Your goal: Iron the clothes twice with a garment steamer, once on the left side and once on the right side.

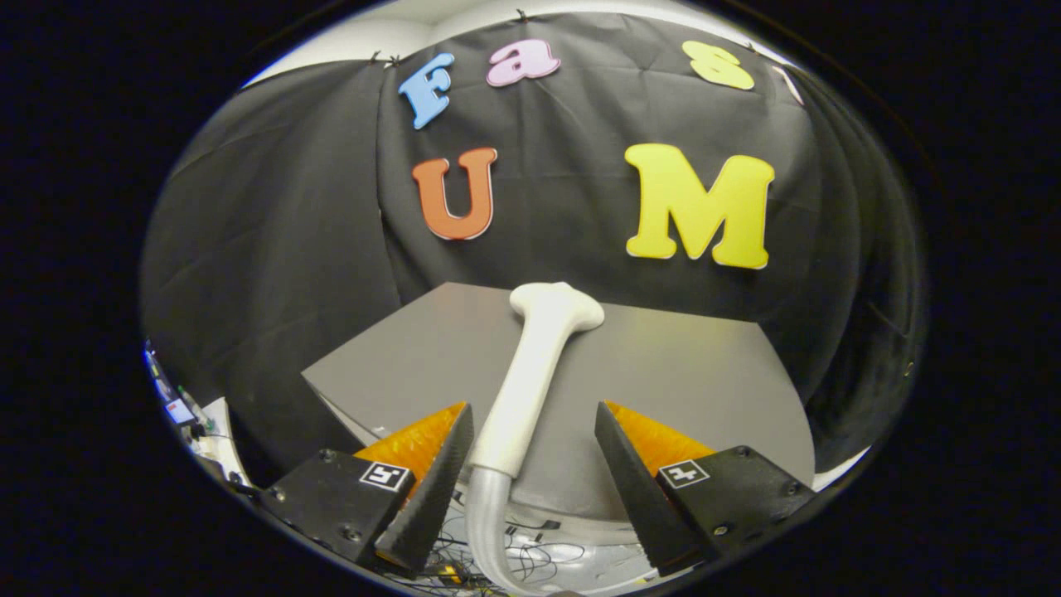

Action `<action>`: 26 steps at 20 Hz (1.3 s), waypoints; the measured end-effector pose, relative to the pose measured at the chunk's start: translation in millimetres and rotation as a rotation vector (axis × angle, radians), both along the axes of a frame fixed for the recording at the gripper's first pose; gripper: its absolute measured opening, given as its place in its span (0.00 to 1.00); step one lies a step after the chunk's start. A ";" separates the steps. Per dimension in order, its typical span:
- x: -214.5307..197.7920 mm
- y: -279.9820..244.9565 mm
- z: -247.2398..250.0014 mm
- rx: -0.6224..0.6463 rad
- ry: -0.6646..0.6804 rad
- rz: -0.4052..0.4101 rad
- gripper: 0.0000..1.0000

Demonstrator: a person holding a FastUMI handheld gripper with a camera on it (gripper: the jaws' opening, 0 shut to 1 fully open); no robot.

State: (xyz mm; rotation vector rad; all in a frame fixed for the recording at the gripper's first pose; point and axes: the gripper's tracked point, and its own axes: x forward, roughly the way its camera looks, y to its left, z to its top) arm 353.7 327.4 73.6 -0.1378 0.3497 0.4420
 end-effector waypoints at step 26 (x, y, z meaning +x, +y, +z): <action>-66.9 -59.8 54.8 0.174 -0.040 -0.072 0.35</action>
